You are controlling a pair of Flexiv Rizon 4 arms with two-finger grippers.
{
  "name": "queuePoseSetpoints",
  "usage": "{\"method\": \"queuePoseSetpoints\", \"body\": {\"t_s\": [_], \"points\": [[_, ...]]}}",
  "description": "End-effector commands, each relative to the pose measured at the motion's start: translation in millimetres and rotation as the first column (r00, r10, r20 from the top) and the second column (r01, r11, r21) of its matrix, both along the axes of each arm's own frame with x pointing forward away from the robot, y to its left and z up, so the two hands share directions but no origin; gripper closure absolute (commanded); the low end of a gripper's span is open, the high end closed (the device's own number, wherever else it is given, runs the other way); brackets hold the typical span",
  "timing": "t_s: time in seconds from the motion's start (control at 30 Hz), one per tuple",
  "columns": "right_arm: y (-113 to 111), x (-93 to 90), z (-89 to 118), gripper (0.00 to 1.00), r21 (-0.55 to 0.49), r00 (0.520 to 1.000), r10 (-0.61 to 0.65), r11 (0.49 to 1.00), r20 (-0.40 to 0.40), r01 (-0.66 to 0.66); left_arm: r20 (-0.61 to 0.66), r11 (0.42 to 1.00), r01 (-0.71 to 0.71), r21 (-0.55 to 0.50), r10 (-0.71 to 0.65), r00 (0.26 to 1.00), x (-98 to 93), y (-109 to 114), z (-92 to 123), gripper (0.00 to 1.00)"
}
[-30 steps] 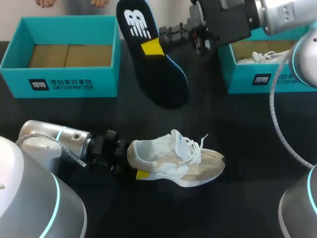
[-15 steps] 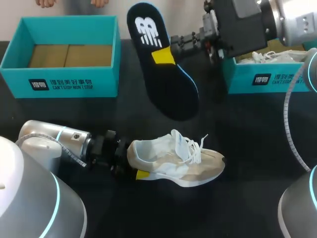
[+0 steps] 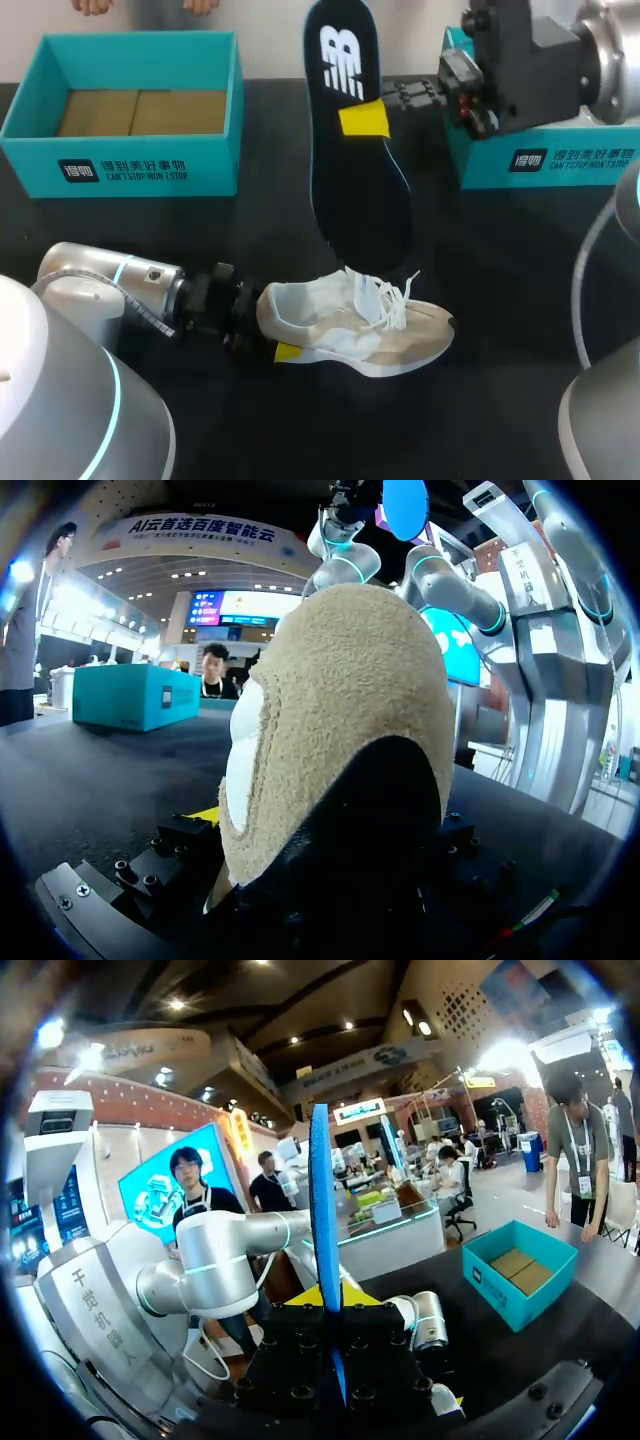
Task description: Take the shoe out of the shoebox, open the shoe tongue, remove and reinsert the insole, then place the shoe into the shoebox
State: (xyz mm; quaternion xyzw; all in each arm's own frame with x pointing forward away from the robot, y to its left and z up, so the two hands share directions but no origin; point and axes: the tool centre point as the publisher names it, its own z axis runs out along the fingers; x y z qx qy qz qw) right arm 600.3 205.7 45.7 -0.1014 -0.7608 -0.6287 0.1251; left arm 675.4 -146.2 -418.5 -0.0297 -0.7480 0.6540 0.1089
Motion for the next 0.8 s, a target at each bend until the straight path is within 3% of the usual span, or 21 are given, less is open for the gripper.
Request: {"method": "queuePoseSetpoints", "body": {"t_s": [0.03, 0.33, 0.73, 0.8], "points": [[-10.7, -14.9, -2.5, 1.0, 0.023, 0.999, -0.035, 0.999, -0.016, 0.036, 0.0, 1.0, -0.003, 0.0, 0.003, 1.0, -0.8, -0.2, 0.9, 1.0], [-10.7, -21.2, 1.2, 1.0, -0.01, 0.998, -0.026, 1.0, -0.061, 0.025, 0.0, 1.0, -0.003, 0.0, 0.003, 1.0, -0.8, -0.2, 0.9, 1.0], [-10.7, -21.2, 1.2, 1.0, -0.01, 0.998, -0.026, 1.0, -0.061, 0.025, -0.001, 1.0, 0.002, 0.0, -0.002, 1.0, 0.3, -0.5, 2.3, 1.0], [-10.7, -21.2, 1.2, 1.0, -0.01, 0.998, -0.026, 1.0, -0.061, 0.025, -0.007, 1.0, 0.003, 0.01, -0.003, 1.0, 0.8, 0.0, 2.8, 0.67]]}}
